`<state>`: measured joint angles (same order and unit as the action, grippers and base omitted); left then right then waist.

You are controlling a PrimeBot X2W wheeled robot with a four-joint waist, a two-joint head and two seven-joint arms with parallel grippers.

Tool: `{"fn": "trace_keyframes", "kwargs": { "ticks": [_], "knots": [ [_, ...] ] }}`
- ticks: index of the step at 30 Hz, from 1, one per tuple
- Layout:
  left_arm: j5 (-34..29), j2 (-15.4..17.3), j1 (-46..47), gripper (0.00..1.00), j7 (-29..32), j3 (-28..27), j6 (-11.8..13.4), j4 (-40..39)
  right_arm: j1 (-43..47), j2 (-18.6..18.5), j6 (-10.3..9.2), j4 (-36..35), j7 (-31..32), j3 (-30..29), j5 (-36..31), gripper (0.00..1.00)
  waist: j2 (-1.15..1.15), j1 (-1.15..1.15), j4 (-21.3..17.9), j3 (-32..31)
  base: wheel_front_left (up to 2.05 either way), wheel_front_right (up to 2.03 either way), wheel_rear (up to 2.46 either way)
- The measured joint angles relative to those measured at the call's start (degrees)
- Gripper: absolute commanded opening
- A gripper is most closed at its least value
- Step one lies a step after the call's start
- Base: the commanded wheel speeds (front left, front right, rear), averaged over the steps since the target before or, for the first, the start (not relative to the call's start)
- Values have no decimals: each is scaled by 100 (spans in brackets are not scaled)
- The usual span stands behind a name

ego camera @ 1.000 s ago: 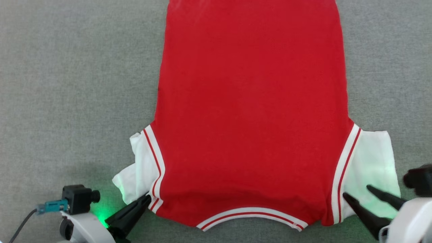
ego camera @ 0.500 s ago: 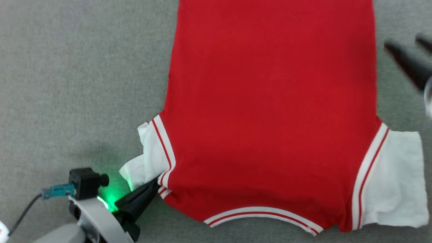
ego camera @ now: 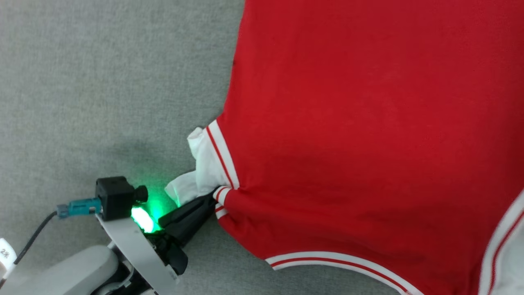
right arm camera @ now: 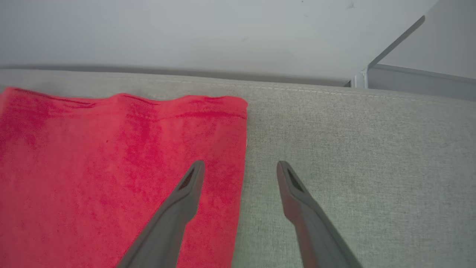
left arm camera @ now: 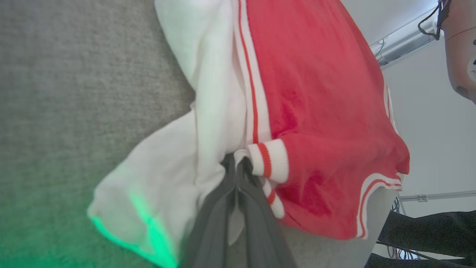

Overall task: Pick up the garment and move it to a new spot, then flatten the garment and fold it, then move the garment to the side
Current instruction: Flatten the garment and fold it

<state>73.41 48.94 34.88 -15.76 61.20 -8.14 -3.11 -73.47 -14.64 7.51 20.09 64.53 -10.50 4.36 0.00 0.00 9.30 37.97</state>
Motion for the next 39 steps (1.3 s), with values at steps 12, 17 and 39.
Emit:
{"fn": "trace_keyframes", "kwargs": {
  "ticks": [12, 17, 39],
  "knots": [
    [-21, -57, 248, 0, -40, 5, -80, -253, -916, 371, -4, 1158, -35, -710, -1204, 100, 0, 0, 373, 632, 0, 0, 0],
    [-1, -34, 237, 0, -41, -33, -81, -314, -1058, 479, -5, 1224, 51, -867, -1427, 82, 0, 0, 371, 700, 0, 0, 0],
    [-47, -172, -183, 0, 9, -605, -75, -107, 104, 162, -3, 433, -266, 181, -140, 0, 0, 0, 125, 291, 0, 0, 0]
  ]
}}
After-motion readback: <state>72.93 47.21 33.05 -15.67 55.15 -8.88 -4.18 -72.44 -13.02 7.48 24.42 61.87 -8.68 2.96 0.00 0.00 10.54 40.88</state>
